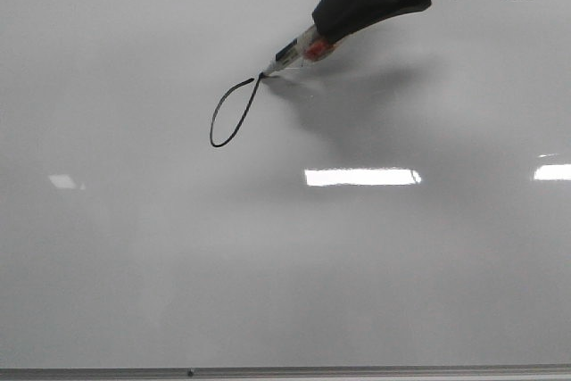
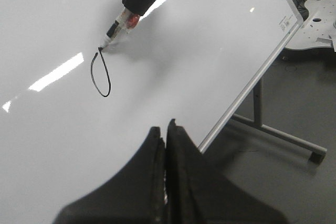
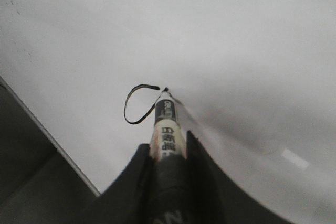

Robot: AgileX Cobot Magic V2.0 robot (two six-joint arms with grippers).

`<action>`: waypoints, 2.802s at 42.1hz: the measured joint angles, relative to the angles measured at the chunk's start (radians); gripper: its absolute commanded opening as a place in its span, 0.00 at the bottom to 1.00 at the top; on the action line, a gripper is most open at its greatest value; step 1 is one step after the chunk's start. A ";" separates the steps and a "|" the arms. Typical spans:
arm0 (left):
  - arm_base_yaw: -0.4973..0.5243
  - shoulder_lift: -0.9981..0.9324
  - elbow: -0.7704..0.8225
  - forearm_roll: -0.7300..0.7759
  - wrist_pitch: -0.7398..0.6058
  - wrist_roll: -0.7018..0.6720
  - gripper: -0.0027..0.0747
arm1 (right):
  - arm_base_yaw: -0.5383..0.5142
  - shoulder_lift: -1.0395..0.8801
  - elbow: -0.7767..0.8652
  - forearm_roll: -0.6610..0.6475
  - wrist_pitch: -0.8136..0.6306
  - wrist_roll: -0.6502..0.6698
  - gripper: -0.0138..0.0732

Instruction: Write number 9 on whiteboard

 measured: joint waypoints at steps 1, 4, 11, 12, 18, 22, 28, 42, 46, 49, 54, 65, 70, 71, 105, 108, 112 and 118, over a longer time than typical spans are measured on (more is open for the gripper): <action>0.000 0.000 0.000 0.000 0.000 0.000 0.01 | 0.002 0.006 0.003 0.000 0.007 0.000 0.09; 0.000 0.000 0.000 0.000 0.000 0.000 0.01 | 0.013 0.033 0.022 -0.001 0.027 0.000 0.09; 0.000 0.000 0.000 0.000 0.000 0.000 0.01 | 0.055 0.116 0.088 -0.020 0.034 0.000 0.09; 0.000 0.000 0.000 0.000 0.000 0.000 0.01 | 0.058 0.127 0.097 -0.022 0.034 0.000 0.09; 0.000 0.000 0.000 0.000 0.000 0.000 0.01 | 0.060 0.124 0.112 -0.029 0.051 -0.019 0.09; 0.000 0.000 0.000 -0.001 0.000 0.000 0.01 | 0.060 0.058 0.114 -0.037 0.111 -0.070 0.09; 0.000 0.000 0.000 -0.032 -0.003 0.000 0.03 | 0.075 -0.098 0.110 -0.039 0.240 -0.170 0.09; 0.000 0.358 -0.176 -0.016 0.075 0.108 0.57 | 0.146 -0.265 0.106 -0.085 0.341 -0.370 0.09; -0.018 0.487 -0.235 -0.014 0.095 0.167 0.52 | 0.209 -0.269 0.106 -0.094 0.321 -0.374 0.09; -0.068 0.556 -0.262 -0.003 0.095 0.193 0.50 | 0.264 -0.269 0.106 -0.114 0.296 -0.376 0.09; -0.171 0.646 -0.293 0.035 0.093 0.204 0.50 | 0.345 -0.269 0.106 -0.131 0.254 -0.378 0.09; -0.297 0.730 -0.310 0.044 0.083 0.210 0.48 | 0.420 -0.269 0.106 -0.135 0.229 -0.380 0.09; -0.302 0.736 -0.311 0.044 0.081 0.210 0.37 | 0.420 -0.269 0.106 -0.135 0.229 -0.380 0.09; -0.302 0.736 -0.311 0.044 0.080 0.210 0.34 | 0.420 -0.269 0.106 -0.135 0.231 -0.380 0.09; -0.302 0.738 -0.312 0.050 0.057 0.217 0.01 | 0.420 -0.271 0.106 -0.080 0.218 -0.382 0.80; -0.302 0.739 -0.312 0.050 0.048 0.217 0.01 | 0.420 -0.284 0.106 -0.078 0.195 -0.382 0.80; -0.302 0.739 -0.312 0.053 0.035 0.212 0.01 | 0.414 -0.313 0.106 -0.075 0.162 -0.382 0.80; -0.302 0.739 -0.312 0.127 -0.004 0.094 0.01 | 0.362 -0.376 0.110 -0.069 0.134 -0.356 0.80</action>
